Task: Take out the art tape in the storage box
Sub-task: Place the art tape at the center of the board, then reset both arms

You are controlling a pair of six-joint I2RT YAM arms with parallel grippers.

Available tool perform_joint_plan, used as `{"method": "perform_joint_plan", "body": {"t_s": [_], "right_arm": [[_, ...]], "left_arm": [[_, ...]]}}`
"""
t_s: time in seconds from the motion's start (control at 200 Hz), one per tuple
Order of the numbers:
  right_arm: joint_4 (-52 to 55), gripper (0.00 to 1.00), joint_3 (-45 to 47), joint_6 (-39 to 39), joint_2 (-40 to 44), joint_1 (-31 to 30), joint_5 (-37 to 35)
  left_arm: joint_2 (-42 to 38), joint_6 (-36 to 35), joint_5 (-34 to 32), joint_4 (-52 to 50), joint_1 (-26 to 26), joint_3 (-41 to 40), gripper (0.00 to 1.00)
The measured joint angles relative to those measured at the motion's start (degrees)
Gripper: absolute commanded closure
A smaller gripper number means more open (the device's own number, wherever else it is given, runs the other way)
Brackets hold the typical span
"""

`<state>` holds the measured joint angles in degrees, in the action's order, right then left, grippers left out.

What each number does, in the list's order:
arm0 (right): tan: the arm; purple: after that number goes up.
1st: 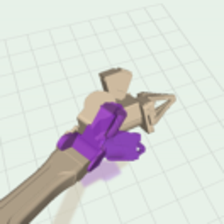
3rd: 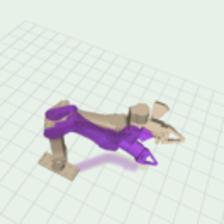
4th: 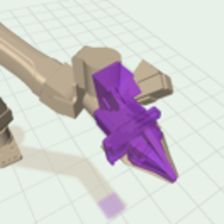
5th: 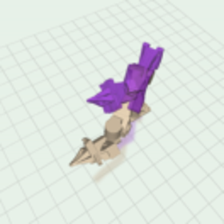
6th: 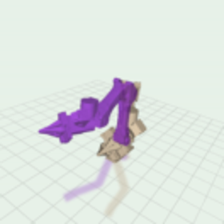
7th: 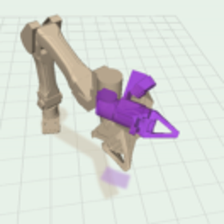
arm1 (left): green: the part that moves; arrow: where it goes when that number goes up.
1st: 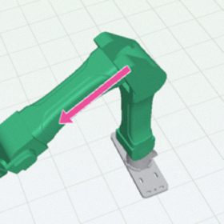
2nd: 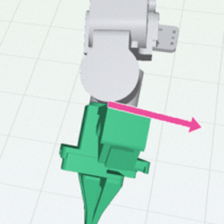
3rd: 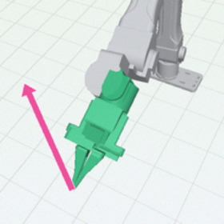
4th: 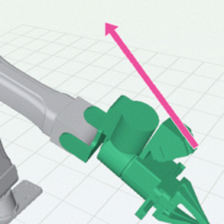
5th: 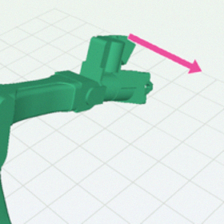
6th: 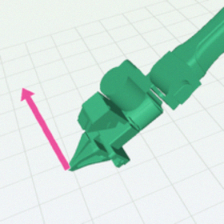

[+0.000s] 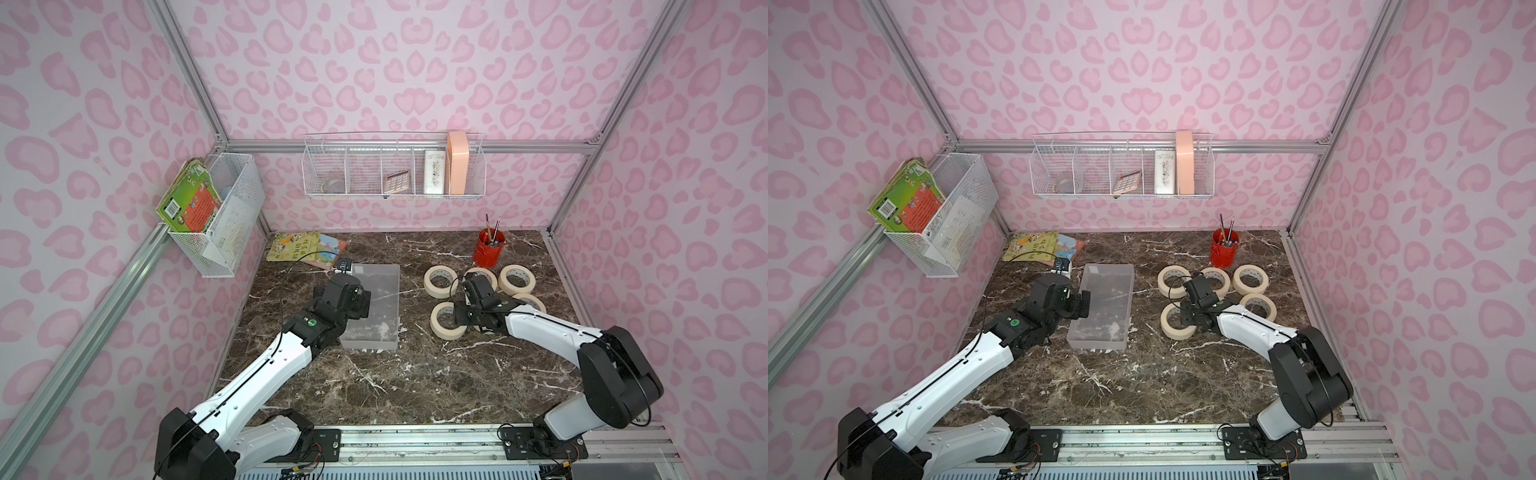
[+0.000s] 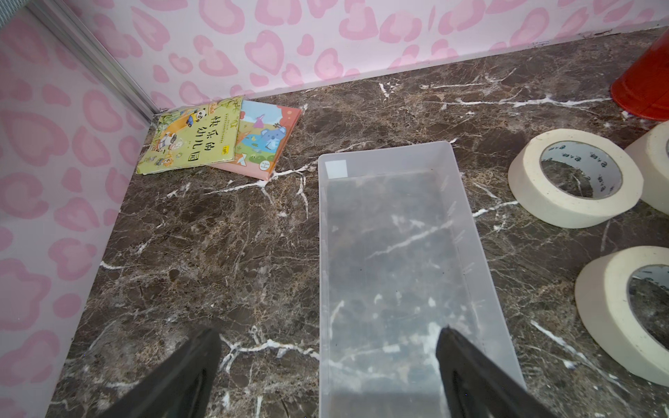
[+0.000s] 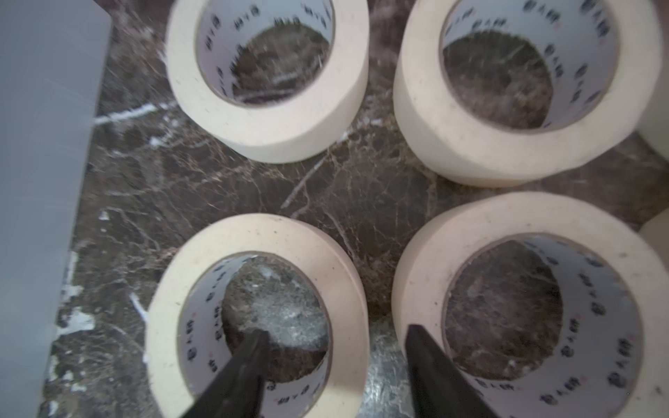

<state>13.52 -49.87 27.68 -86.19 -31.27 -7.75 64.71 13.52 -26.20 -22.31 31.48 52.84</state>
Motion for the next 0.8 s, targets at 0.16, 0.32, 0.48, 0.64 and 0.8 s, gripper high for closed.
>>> {"method": "perform_joint_plan", "body": {"t_s": [0.16, 0.32, 0.48, 0.64, 0.8], "right_arm": [[-0.72, 0.00, 2.78, -0.46, 8.94, 3.72, 0.52], [-3.69, 0.00, 8.66, -1.22, 16.50, 11.45, 1.14], [-13.64, 0.00, 19.04, -3.32, 22.23, 19.91, -1.40], [-28.89, 0.00, 29.86, -7.82, 24.76, 24.92, -7.41], [-43.15, 0.00, 36.09, -14.53, 23.78, 26.29, -12.22]], "left_arm": [[0.04, -1.44, -0.35, 0.66, -0.66, -0.07, 0.02], [0.31, -3.58, -0.31, 4.42, -2.73, -2.56, 0.02], [0.87, -7.65, -0.42, 11.63, -6.27, -9.16, 0.02], [1.53, -10.84, 1.44, 21.97, -12.24, -16.79, 0.02], [5.05, -15.30, 6.82, 34.97, -15.43, -23.34, 0.02]]}}
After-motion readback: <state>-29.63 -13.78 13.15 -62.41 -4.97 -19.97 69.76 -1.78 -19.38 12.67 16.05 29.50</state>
